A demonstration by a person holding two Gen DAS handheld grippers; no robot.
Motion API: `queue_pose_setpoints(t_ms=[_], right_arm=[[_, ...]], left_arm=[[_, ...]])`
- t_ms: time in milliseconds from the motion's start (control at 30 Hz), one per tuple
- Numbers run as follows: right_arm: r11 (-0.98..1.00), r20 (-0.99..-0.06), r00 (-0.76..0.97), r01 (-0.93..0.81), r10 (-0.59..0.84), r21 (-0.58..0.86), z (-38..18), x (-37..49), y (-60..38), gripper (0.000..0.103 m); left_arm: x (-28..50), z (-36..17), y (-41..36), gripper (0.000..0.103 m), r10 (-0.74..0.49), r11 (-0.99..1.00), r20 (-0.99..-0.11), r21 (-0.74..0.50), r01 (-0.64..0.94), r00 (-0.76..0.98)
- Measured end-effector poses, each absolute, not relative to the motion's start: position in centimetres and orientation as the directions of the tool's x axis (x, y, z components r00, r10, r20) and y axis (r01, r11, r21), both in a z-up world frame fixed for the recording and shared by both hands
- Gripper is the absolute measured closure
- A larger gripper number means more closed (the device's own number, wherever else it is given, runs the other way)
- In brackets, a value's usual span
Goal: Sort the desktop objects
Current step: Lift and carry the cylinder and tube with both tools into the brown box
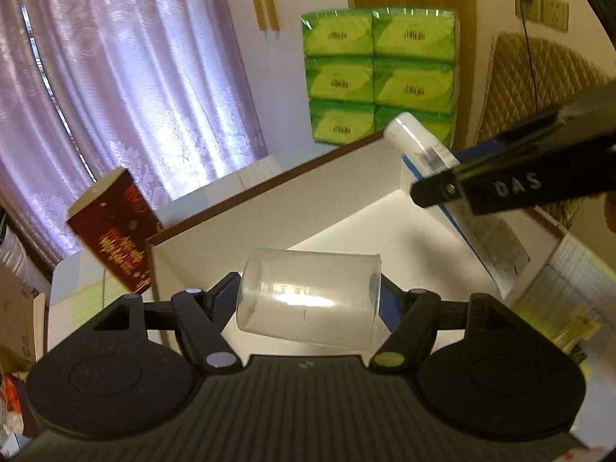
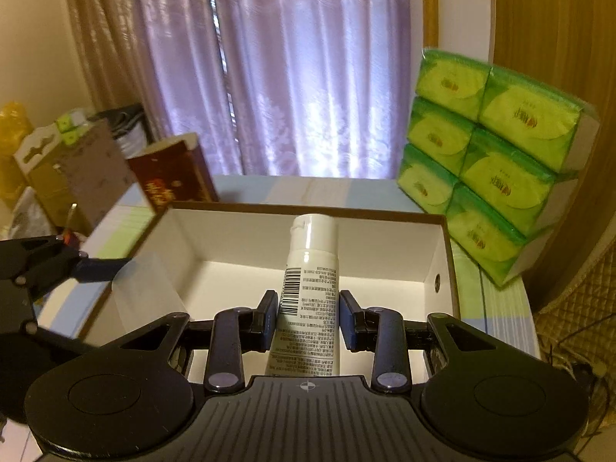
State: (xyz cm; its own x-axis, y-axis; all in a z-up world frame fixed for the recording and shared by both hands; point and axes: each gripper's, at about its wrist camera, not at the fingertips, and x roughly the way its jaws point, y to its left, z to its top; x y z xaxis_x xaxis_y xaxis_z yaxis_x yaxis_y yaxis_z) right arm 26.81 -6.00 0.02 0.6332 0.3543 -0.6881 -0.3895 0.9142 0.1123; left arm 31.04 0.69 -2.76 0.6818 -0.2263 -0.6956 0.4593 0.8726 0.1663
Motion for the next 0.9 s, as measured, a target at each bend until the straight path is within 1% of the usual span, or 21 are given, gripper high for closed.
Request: queue_pose_setpoints(t_ms=[100,200,333,533,600,633,667,900], right_arm=[[0.923,-0.716,0.61,-0.363,0.339,0.128,-1.6,28.7,-5.8,0.072],[0.928,-0.755,0.569,-0.344,0.326,0.141,-3.6,30.2,-5.6,0.072],[0.93,-0.801,0.517,-0.345,0.301,0.126,-5.7,31.3,-5.2,0.072],[0.927,-0.846,0.451,-0.353,0.285,0.124,-7.9,32.2,-5.4,0.072],[0.926,-0.858,0.428,-0.355,0.284,0.129,-8.4,32.4,-5.7,0.072],[0.925,-0.863,0.418,-0.357,0.285,0.132,-8.6,32.5,-5.9,0.072],[0.924,-0.866,0.411,-0.357,0.285,0.135,-8.8,32.5,-6.0,0.072],[0.923,-0.879,0.378,-0.352,0.291,0.154,-9.3,32.7,-6.3,0.072]], left_arm=[[33.3,-4.5,0.4,0.033,-0.24,0.866,-0.733,0.135,0.482,0.637],[34.7,-6.5,-0.1,0.033,-0.231,0.853,-0.772,0.131,0.504,0.592],[36.1,-8.8,-0.8,0.033,-0.23,0.839,-0.819,0.107,0.533,0.526],[37.9,-10.7,-1.6,0.033,-0.205,0.832,-0.875,0.08,0.548,0.439],[38.0,-10.7,-1.7,0.032,-0.2,0.826,-0.874,0.093,0.556,0.443],[38.0,-10.7,-1.8,0.029,-0.19,0.823,-0.871,0.11,0.558,0.453],[38.1,-10.7,-1.9,0.028,-0.177,0.822,-0.871,0.125,0.555,0.458],[38.6,-10.9,-1.5,0.027,-0.159,0.835,-0.873,0.13,0.535,0.462]])
